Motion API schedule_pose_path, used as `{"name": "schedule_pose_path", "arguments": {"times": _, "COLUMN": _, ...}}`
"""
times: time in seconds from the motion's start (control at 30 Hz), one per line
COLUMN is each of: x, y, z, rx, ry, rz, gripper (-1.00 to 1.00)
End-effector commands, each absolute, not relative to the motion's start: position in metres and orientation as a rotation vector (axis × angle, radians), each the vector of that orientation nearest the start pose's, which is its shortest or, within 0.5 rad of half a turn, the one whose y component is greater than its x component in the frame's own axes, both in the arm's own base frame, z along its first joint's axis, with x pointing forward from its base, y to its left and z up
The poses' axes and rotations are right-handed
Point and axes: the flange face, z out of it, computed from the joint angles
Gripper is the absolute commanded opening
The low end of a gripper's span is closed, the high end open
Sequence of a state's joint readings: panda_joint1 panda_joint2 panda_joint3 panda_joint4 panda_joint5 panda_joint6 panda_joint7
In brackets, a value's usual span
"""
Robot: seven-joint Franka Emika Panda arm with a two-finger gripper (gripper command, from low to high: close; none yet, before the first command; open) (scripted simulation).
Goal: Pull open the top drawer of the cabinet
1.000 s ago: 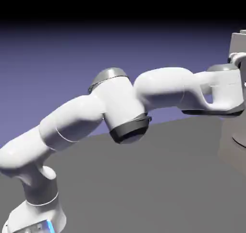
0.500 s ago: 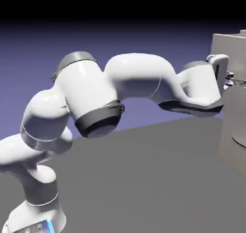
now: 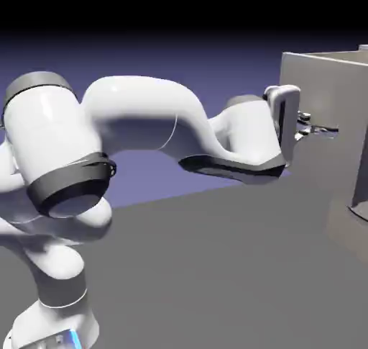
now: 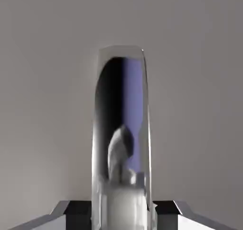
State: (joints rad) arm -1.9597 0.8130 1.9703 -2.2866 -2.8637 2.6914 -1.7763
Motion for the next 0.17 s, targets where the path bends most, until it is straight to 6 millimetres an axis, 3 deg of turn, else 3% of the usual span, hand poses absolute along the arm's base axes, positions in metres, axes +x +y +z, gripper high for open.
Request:
{"name": "schedule_pose_path", "arguments": {"times": 0.0, "x": 0.469, "y": -0.055, "z": 0.492, "rx": -0.614, "ry": 1.482, "rz": -0.613, "gripper": -1.0}}
{"name": "schedule_pose_path", "arguments": {"times": 0.03, "x": 0.464, "y": -0.055, "z": 0.492, "rx": -0.615, "ry": 1.482, "rz": -0.613, "gripper": -1.0}}
{"name": "schedule_pose_path", "arguments": {"times": 0.07, "x": 0.464, "y": -0.055, "z": 0.492, "rx": -0.615, "ry": 1.482, "rz": -0.613, "gripper": 1.0}}
{"name": "schedule_pose_path", "arguments": {"times": 0.13, "x": 0.454, "y": -0.055, "z": 0.492, "rx": -0.614, "ry": 1.483, "rz": -0.611, "gripper": 1.0}}
